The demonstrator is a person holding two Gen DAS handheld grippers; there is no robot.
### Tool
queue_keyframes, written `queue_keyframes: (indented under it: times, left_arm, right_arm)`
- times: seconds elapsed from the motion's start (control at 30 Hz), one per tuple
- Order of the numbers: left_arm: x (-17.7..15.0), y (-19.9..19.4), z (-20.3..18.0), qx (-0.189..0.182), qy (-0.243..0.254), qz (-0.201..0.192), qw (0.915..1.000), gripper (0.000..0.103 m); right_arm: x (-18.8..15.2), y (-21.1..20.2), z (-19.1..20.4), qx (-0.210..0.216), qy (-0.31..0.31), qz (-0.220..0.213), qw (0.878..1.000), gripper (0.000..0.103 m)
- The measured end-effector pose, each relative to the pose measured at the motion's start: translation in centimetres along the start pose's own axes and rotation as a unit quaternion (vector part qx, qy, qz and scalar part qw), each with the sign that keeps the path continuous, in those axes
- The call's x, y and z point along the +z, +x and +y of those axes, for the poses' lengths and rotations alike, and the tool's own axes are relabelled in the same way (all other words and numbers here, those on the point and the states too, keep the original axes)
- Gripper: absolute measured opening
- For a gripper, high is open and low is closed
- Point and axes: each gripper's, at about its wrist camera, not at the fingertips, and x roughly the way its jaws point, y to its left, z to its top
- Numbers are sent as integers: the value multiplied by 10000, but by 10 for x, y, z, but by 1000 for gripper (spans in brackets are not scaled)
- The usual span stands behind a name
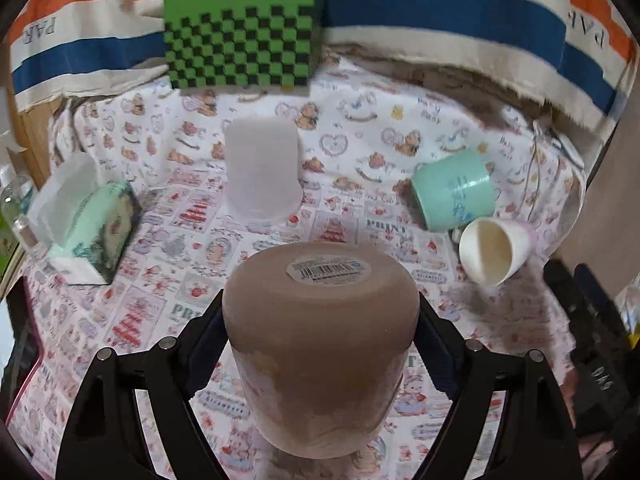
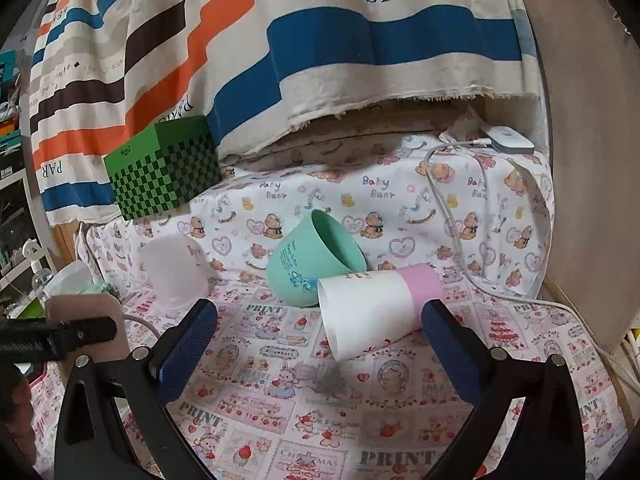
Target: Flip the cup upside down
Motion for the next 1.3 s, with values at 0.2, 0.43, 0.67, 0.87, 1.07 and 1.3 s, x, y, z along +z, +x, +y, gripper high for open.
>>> queue_keyframes:
  times: [0.2, 0.43, 0.67, 0.87, 1.07, 1.3]
  left_arm:
    - [-7, 22, 4, -557, -134, -197, 9982, 83]
    - [-10, 22, 4, -525, 15, -494, 9974, 83]
    - [-13, 14, -1, -456, 345, -610, 9965, 84]
    - [-19, -10, 4, -449, 510, -1162, 9909, 95]
    - [-28, -63, 11, -379, 668, -2131, 9740, 101]
    - [-57, -107, 36, 141, 922, -3109, 9459, 103]
  right_arm:
    - [-2, 5, -1, -23, 7, 81, 10000, 103]
    - [-2, 6, -1, -10, 16, 86, 10000, 103]
    - [-4, 8, -1, 2, 36, 166, 9999, 103]
    - [-5, 9, -1, 18, 58, 181, 9998, 103]
    - [-8, 9, 4, 29, 5, 212, 9998, 103]
    - [-8, -8, 20, 48, -291, -122, 9995, 103]
